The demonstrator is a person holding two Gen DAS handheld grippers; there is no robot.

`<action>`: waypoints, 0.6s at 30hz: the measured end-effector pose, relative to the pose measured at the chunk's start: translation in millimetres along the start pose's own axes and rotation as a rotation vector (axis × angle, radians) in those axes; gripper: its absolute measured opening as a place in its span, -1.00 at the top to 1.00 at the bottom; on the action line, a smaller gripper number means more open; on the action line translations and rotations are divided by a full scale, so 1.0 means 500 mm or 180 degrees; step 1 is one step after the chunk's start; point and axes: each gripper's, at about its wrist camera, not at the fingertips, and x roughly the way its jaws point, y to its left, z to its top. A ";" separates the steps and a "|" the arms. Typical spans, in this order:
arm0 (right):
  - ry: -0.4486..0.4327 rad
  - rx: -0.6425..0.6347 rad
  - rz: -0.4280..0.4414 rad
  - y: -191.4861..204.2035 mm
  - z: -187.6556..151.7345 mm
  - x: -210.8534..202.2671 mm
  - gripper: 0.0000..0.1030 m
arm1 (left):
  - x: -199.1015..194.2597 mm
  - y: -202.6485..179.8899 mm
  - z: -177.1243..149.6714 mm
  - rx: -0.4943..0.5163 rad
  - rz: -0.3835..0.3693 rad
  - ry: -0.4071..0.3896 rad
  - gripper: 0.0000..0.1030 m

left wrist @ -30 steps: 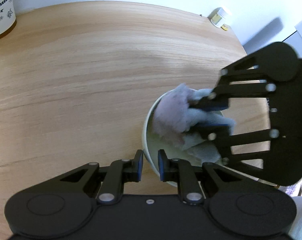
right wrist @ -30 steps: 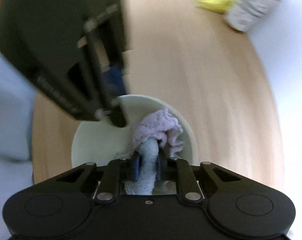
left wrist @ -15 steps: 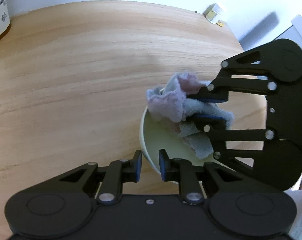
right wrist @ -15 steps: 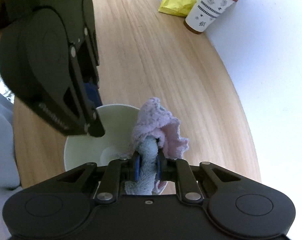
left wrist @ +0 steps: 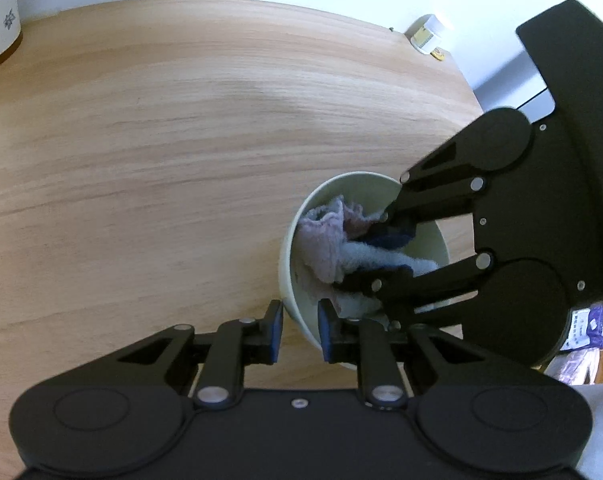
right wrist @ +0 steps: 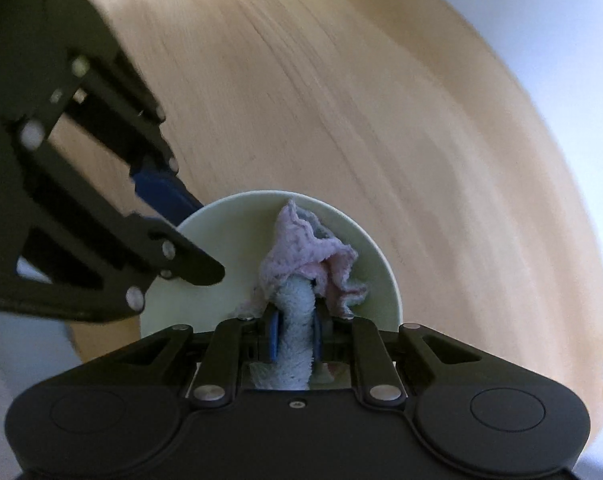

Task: Clean bowl
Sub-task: 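Scrub the cloth inside the bowl with the right gripper while the left gripper tilts the bowl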

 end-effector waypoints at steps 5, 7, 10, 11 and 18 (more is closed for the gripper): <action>0.0080 0.0233 0.0504 -0.023 0.000 0.001 0.66 | 0.002 0.002 0.004 -0.0026 0.0116 -0.0040 0.78; 0.0088 0.0226 0.0570 -0.023 -0.002 -0.004 0.66 | 0.004 -0.003 0.005 -0.0013 0.0129 -0.0036 0.79; -0.0009 0.0208 0.0370 -0.026 -0.007 -0.038 0.66 | 0.005 -0.008 0.005 0.0016 0.0157 -0.0034 0.78; -0.0035 0.0193 0.0309 -0.026 -0.008 -0.046 0.66 | 0.005 -0.009 0.005 0.0023 0.0166 -0.0037 0.78; -0.0095 -0.0139 -0.0402 0.007 -0.021 -0.095 0.72 | 0.009 -0.018 0.007 0.0026 0.0215 -0.0038 0.78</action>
